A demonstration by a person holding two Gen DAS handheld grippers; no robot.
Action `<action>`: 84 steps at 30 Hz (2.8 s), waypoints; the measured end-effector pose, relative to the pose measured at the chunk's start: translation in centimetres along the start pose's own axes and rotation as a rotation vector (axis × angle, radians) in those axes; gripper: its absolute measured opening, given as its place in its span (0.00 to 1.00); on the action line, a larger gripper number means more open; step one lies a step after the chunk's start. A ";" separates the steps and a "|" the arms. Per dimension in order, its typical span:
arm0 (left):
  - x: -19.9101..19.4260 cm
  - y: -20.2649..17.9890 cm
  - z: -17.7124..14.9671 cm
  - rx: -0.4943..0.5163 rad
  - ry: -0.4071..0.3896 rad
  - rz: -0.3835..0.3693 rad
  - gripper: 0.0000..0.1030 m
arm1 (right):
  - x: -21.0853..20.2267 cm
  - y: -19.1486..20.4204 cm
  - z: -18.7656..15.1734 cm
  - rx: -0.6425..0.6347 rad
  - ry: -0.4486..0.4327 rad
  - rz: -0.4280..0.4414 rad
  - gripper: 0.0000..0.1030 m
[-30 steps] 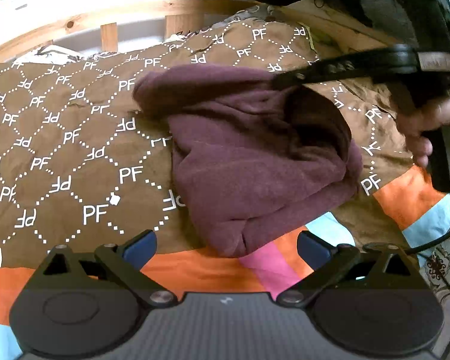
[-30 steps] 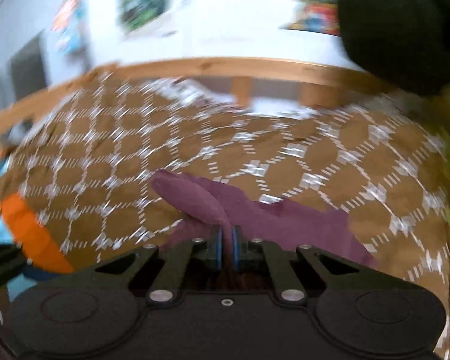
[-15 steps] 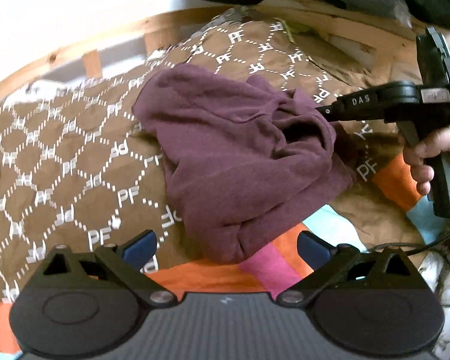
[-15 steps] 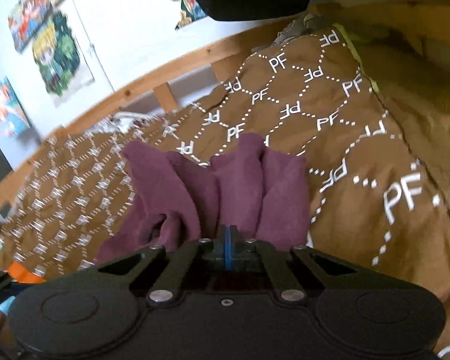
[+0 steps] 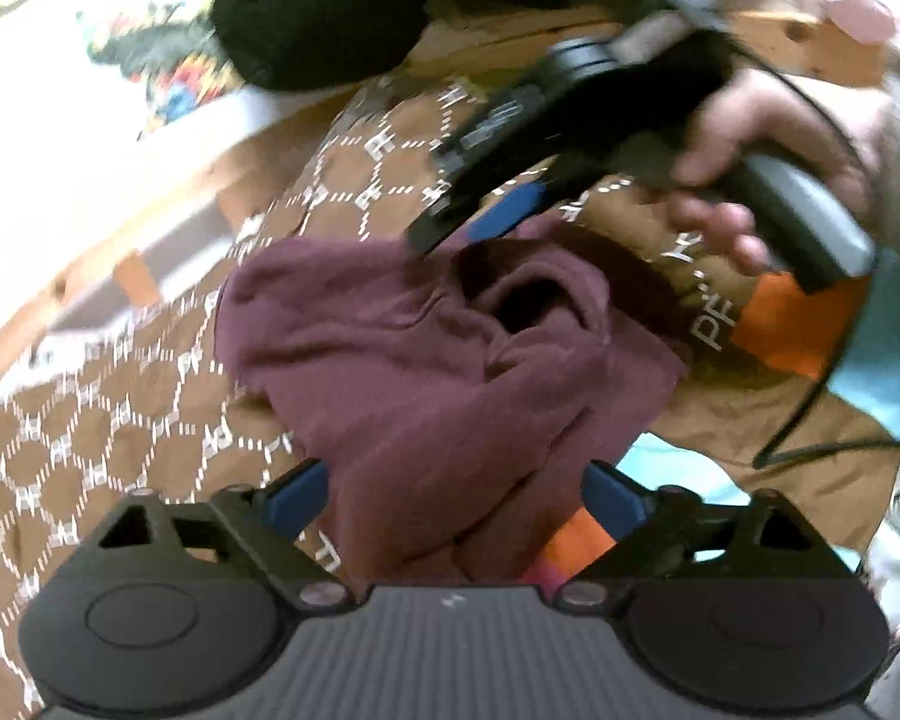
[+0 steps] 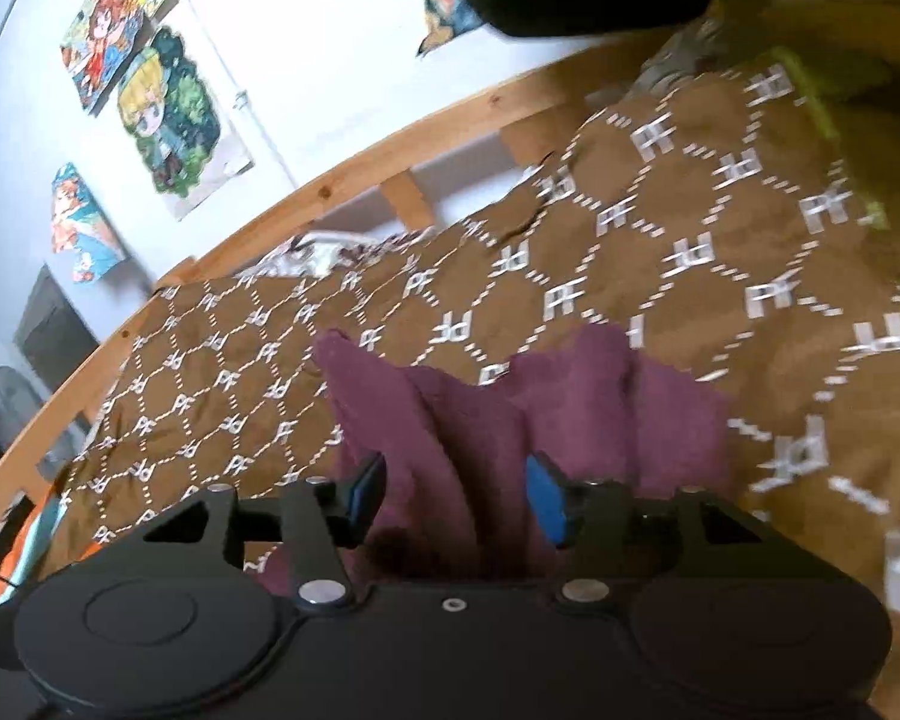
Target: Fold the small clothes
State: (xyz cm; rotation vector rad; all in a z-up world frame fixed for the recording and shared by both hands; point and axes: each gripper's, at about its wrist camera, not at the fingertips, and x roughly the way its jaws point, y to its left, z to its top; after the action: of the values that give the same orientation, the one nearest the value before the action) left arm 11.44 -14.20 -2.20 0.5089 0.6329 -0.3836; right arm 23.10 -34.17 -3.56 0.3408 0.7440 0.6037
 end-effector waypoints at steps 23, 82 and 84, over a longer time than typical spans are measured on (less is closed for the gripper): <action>-0.7 4.2 -1.5 -0.233 -0.004 -0.037 0.21 | 0.3 -1.2 -1.9 0.192 0.030 -0.068 0.65; 0.0 0.5 0.1 -0.129 -0.060 -0.194 0.14 | -3.8 -0.1 -2.1 0.029 -0.033 -0.269 0.11; 0.3 0.2 0.0 -0.118 -0.058 -0.191 0.14 | -3.9 -1.4 -3.6 0.075 -0.032 -0.271 0.11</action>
State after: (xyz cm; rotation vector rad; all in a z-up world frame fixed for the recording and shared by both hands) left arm 11.77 -14.05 -2.34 0.3245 0.6463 -0.5363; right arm 18.84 -37.34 -4.66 0.3121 0.7676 0.3146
